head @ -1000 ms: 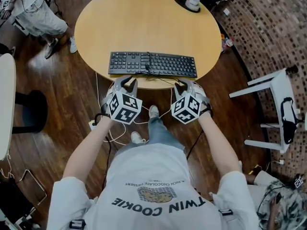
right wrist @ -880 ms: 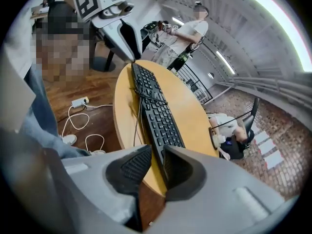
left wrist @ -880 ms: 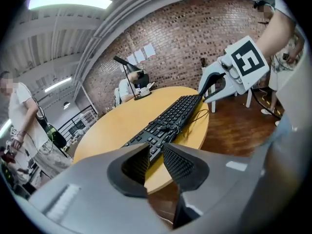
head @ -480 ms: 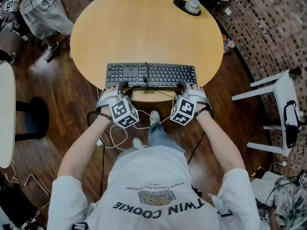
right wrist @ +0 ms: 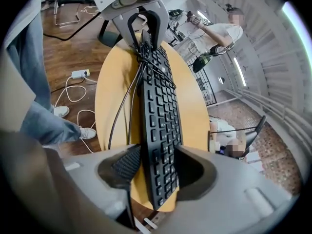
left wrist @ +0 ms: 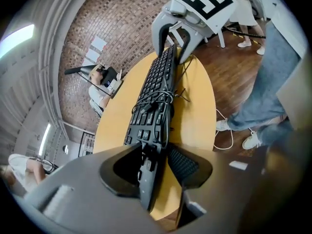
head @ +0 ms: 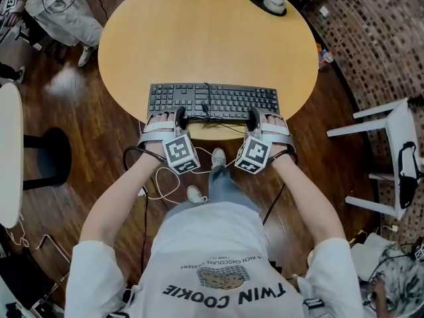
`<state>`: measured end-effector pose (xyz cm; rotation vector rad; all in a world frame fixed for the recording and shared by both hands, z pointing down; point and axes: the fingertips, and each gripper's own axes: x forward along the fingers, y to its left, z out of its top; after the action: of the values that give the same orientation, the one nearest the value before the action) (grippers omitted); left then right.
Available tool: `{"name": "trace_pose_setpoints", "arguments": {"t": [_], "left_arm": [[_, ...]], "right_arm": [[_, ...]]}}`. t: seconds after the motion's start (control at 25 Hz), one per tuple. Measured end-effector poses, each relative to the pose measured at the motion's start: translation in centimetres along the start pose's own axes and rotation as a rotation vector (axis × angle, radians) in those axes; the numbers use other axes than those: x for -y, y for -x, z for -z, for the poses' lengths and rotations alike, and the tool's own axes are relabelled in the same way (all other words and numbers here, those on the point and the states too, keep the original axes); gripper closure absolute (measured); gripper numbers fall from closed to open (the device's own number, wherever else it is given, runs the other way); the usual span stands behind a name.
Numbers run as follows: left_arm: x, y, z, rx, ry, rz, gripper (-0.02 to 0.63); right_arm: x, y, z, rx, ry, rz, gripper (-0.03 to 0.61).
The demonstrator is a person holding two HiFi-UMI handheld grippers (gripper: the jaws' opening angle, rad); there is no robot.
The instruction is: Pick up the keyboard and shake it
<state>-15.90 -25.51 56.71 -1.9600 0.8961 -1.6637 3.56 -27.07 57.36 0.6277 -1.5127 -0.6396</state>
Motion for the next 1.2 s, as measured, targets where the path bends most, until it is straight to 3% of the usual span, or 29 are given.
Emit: {"name": "trace_pose_setpoints", "arguments": {"t": [0.16, 0.36, 0.48, 0.92, 1.2], "left_arm": [[0.1, -0.2, -0.4, -0.027, -0.120, -0.049, 0.488], [0.2, -0.4, -0.4, 0.000, -0.153, -0.060, 0.486], [0.5, -0.4, -0.4, -0.009, -0.152, -0.024, 0.488], [-1.3, 1.1, -1.5, -0.061, -0.118, 0.254, 0.491], [-3.5, 2.0, -2.8, -0.088, -0.078, 0.499, 0.491]], "right_arm": [[-0.3, -0.1, -0.3, -0.030, 0.082, 0.033, 0.423], [-0.6, -0.6, -0.2, -0.034, 0.098, 0.104, 0.468], [-0.8, -0.5, -0.1, -0.027, 0.103, 0.085, 0.471], [1.6, 1.2, 0.1, 0.079, 0.083, -0.110, 0.480], [3.9, 2.5, 0.4, 0.099, 0.042, -0.365, 0.480]]}}
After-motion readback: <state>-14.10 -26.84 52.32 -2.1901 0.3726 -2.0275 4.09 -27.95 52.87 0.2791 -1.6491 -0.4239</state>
